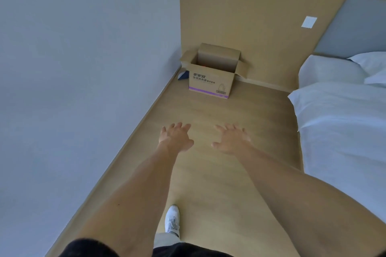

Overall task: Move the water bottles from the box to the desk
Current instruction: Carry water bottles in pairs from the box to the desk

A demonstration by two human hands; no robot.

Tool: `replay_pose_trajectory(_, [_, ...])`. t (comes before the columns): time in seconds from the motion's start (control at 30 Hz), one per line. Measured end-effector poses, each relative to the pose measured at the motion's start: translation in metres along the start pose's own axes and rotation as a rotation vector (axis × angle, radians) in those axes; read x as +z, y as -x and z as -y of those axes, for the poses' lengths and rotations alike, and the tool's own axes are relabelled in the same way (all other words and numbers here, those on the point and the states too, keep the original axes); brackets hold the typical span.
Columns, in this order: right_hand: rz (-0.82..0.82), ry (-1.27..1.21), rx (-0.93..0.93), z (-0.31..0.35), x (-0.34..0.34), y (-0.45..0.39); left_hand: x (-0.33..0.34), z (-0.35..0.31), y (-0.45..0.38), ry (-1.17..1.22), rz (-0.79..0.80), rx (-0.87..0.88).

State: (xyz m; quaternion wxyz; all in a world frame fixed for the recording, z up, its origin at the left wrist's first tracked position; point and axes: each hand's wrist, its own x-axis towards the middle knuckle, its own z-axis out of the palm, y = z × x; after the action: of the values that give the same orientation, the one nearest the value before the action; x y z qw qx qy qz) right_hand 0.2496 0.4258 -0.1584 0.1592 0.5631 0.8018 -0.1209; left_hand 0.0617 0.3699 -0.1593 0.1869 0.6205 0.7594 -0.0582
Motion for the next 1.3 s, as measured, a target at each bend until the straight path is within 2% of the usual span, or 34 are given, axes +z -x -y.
replay_pose_trajectory(0.23, [-0.062,-0.055,0.095,0.008,-0.074,-0.118,-0.079,0.024,-0.147,-0.066,0.011,0.127])
replay_pose_trajectory(0.57, [-0.037,-0.137,0.189,-0.025,-0.125,-0.263,-0.128,0.004,-0.324,-0.127,0.028,0.238])
replay_pose_trajectory(0.73, [-0.064,-0.184,0.182,-0.056,-0.154,-0.365,-0.161,-0.012,-0.425,-0.143,0.0,0.227])
replay_pose_trajectory(0.93, [-0.01,-0.204,0.138,-0.093,-0.205,-0.481,-0.209,-0.035,-0.541,-0.108,0.002,0.179])
replay_pose_trajectory(1.3, [0.05,-0.178,0.136,-0.137,-0.261,-0.64,-0.247,-0.055,-0.712,-0.065,0.04,0.163])
